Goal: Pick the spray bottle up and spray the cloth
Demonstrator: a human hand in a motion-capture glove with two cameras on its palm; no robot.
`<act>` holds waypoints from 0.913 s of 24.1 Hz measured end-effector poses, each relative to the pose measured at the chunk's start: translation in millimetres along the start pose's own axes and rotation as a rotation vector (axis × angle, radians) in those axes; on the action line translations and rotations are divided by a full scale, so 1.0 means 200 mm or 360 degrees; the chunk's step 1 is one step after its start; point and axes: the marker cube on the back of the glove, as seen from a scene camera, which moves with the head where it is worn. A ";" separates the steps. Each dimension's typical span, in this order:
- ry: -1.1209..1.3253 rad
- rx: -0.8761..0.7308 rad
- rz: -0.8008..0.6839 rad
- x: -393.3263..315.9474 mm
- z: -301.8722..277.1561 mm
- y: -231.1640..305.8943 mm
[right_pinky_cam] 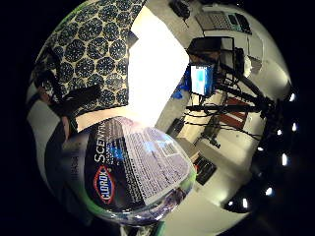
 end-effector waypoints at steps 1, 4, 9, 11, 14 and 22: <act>-0.0032 0.0009 -0.0007 0.00 -0.01 0.00; -0.0192 0.0066 -0.0014 0.03 -0.03 0.03; -0.0655 0.0277 -0.0043 0.10 -0.09 0.09; -0.0842 0.0383 -0.0068 0.12 -0.12 0.12; -0.1096 0.0530 -0.0115 0.15 -0.15 0.15; -0.1755 0.0869 -0.0365 0.14 -0.29 0.31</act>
